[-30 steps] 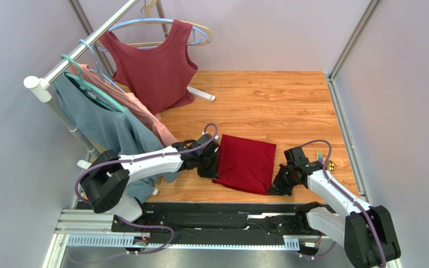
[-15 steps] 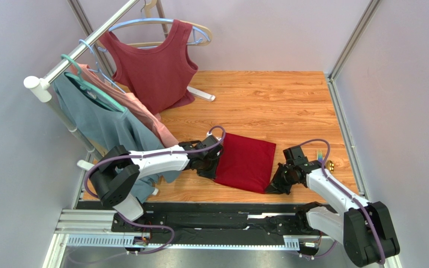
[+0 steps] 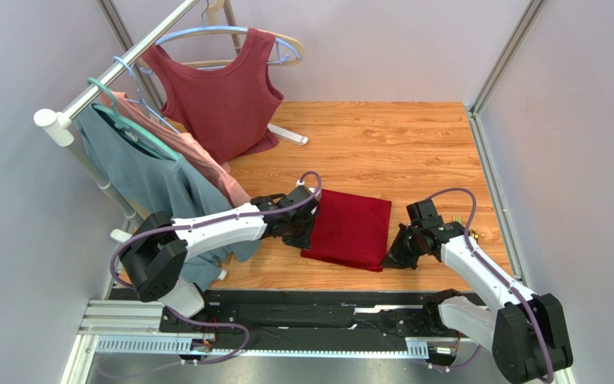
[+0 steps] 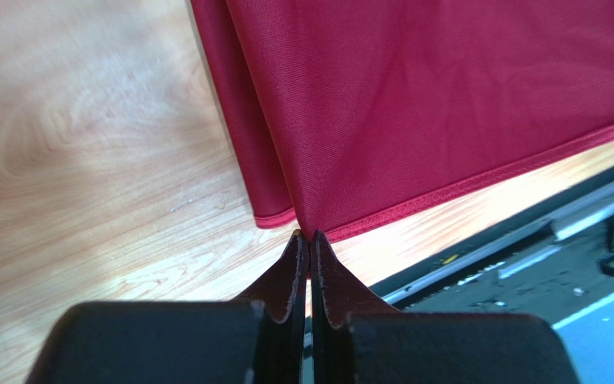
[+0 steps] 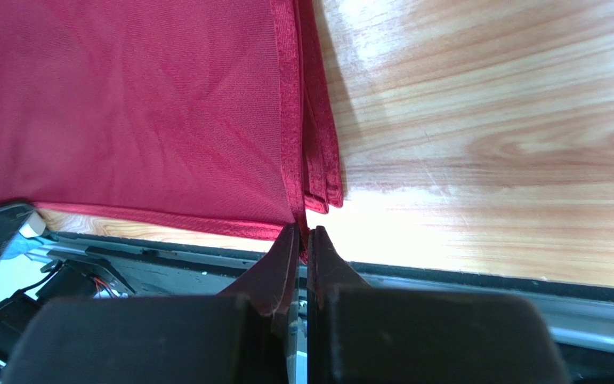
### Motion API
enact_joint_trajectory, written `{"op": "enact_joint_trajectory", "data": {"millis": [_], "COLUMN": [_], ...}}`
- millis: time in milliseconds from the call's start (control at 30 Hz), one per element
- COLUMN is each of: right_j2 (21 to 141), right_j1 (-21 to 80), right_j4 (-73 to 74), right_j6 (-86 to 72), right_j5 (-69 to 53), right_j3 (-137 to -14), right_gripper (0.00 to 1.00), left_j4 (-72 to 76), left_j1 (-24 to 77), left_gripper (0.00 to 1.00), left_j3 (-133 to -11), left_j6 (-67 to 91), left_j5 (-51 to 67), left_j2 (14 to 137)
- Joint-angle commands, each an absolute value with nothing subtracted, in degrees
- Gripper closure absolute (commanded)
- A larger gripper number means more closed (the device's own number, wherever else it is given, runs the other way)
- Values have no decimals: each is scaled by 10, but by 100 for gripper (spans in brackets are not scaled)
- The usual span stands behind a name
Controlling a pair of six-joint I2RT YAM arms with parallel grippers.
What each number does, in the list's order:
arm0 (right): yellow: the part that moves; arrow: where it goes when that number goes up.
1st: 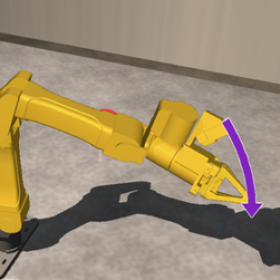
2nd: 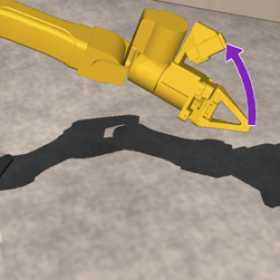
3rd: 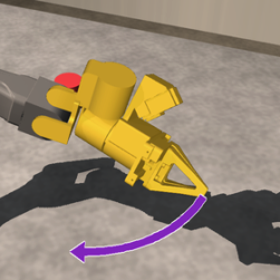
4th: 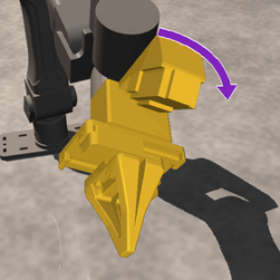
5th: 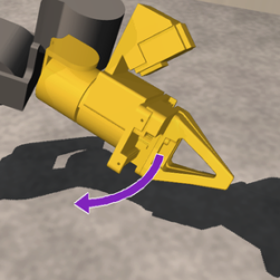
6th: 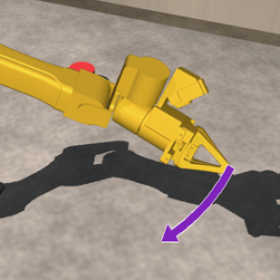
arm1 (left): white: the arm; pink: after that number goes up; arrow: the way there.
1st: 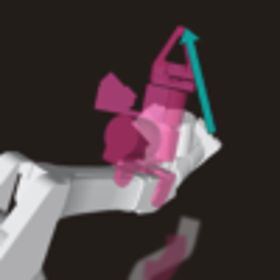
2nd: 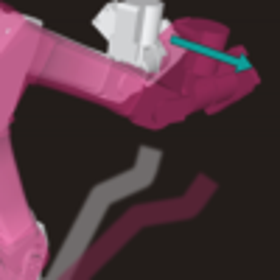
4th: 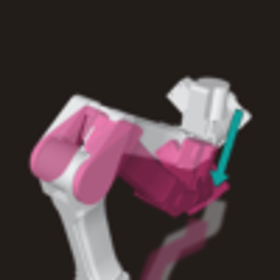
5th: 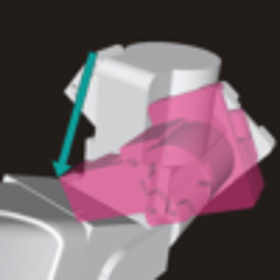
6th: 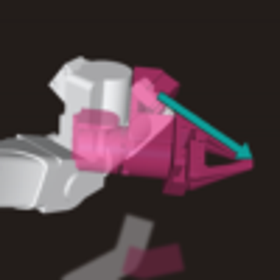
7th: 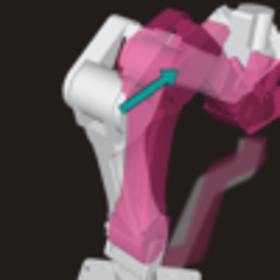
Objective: Fold the napkin into a case and place the utensils inside
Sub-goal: Pick up the square-folded napkin.
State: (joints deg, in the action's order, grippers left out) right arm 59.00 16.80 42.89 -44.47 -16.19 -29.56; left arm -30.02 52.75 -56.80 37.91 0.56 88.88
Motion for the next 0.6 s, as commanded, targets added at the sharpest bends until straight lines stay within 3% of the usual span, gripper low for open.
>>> {"op": "enact_joint_trajectory", "data": {"millis": [0,333,567], "right_j2": [583,625,727], "right_j1": [167,151,99], "right_j4": [465,471,449], "right_j6": [-430,-406,-355], "right_j5": [-135,-94,-69], "right_j3": [-337,-458,-624], "right_gripper": [100,100,100], "left_j4": [-323,-303,-295], "left_j1": [519,483,435], "left_gripper": [100,100,100], "left_j3": [-596,-653,-803], "left_j6": [364,342,282], "left_j5": [-5,-12,-38], "left_j2": [857,854,915]}}
